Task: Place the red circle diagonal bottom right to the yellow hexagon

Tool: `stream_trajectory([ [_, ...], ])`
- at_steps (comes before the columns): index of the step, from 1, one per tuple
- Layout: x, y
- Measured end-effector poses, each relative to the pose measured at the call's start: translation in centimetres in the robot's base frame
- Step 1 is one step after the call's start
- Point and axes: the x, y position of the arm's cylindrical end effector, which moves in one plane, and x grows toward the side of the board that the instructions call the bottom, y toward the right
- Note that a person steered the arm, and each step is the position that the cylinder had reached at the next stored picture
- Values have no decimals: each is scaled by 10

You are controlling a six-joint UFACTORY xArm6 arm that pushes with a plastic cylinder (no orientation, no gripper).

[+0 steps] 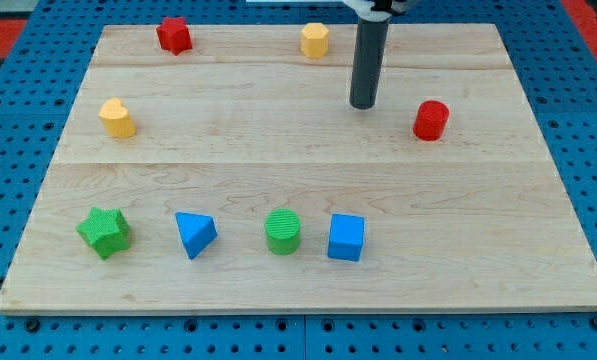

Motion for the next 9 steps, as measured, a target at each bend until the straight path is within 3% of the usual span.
stream_trajectory([
  [2, 6, 67],
  [4, 55, 70],
  [7, 65, 121],
  [9, 132, 119],
])
